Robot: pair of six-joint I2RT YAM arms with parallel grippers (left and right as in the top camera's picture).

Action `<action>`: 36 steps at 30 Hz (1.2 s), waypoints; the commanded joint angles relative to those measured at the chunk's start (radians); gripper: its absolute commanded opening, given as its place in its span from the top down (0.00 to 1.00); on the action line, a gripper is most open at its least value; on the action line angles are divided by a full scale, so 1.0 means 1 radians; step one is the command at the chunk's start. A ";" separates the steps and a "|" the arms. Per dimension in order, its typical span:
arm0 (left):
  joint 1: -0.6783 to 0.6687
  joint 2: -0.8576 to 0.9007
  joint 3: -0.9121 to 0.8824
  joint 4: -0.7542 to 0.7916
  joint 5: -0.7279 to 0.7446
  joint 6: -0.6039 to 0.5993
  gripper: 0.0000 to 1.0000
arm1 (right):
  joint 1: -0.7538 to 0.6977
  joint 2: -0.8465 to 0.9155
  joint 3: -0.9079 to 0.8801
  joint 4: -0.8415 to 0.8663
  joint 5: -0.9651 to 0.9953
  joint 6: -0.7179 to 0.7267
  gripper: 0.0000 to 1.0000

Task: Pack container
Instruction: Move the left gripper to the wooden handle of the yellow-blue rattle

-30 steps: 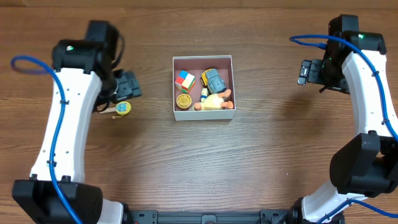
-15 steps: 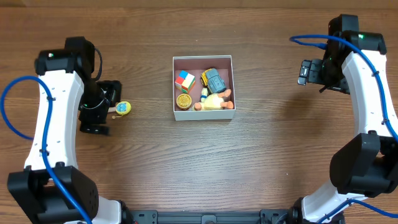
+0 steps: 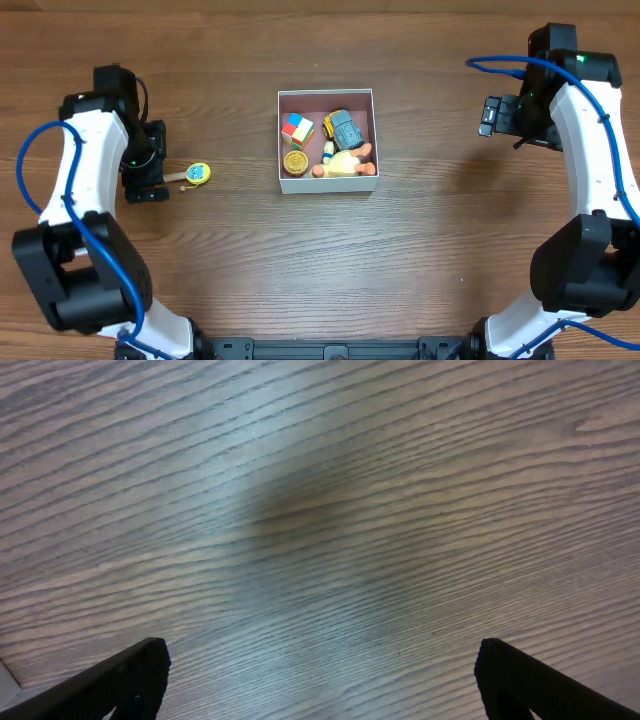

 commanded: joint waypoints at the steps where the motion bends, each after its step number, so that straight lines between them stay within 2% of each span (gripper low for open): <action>1: 0.000 0.060 -0.008 0.020 0.011 0.031 0.00 | -0.002 -0.010 0.004 0.003 0.014 0.000 0.00; 15: 0.000 0.190 -0.008 0.070 -0.002 0.065 0.00 | -0.002 -0.010 0.004 0.003 0.014 0.000 0.00; 36: 0.000 0.225 -0.017 0.128 -0.055 0.089 0.00 | -0.002 -0.010 0.004 0.003 0.014 0.000 0.00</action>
